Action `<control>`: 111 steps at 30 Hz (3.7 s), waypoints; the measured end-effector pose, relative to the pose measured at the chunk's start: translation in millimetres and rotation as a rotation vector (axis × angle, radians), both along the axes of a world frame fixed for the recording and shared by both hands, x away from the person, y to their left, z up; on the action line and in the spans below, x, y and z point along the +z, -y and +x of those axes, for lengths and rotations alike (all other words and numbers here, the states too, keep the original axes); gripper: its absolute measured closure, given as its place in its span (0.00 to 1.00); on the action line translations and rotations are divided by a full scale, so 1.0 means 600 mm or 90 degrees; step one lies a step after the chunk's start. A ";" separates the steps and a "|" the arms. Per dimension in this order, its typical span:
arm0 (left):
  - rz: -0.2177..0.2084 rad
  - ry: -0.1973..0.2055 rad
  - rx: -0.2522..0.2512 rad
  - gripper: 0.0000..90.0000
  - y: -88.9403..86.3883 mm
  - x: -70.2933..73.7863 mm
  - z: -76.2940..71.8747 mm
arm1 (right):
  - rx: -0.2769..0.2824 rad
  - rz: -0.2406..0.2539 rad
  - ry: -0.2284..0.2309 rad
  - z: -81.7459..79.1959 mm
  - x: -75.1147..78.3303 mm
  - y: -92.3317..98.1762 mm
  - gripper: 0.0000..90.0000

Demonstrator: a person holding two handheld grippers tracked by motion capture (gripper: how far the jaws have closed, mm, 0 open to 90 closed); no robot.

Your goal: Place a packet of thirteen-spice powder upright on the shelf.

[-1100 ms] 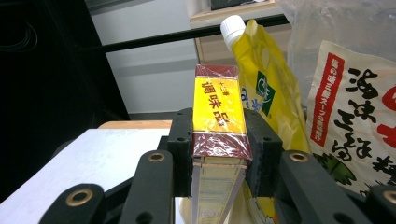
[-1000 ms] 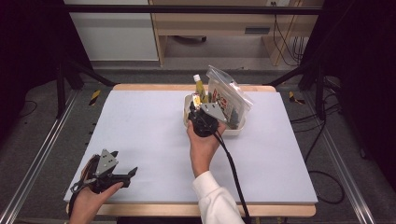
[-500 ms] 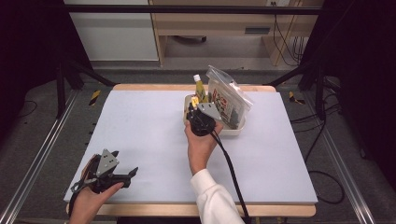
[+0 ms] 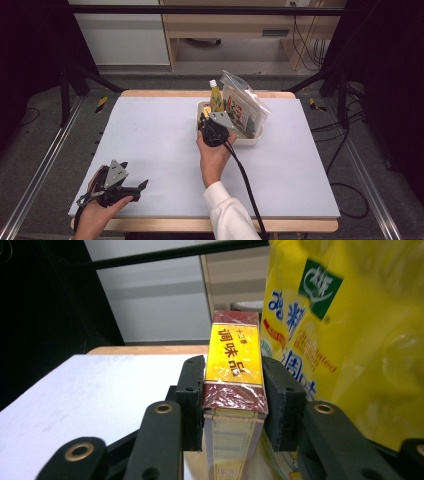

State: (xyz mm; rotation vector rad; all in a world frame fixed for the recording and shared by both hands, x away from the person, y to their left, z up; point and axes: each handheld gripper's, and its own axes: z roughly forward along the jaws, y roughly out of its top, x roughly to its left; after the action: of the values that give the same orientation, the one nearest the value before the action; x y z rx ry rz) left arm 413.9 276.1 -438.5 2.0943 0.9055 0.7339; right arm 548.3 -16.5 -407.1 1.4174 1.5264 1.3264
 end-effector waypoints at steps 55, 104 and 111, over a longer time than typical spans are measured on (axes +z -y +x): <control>-0.003 -0.005 0.018 0.06 -0.004 -0.004 0.003 | 0.206 -0.114 -0.058 -0.103 0.024 0.067 0.13; 0.000 -0.001 0.015 0.05 -0.006 -0.004 0.002 | 0.178 -0.169 -0.082 -0.160 -0.010 0.244 0.08; 0.000 -0.001 0.015 0.05 -0.006 -0.004 0.002 | 0.163 -0.175 -0.090 -0.163 -0.010 0.261 0.07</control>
State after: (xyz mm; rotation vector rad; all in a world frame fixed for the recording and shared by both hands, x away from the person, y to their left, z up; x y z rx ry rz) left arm 415.0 279.7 -440.9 2.0876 0.9320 0.7438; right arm 450.8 -173.3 -413.0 1.1935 1.9534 1.1224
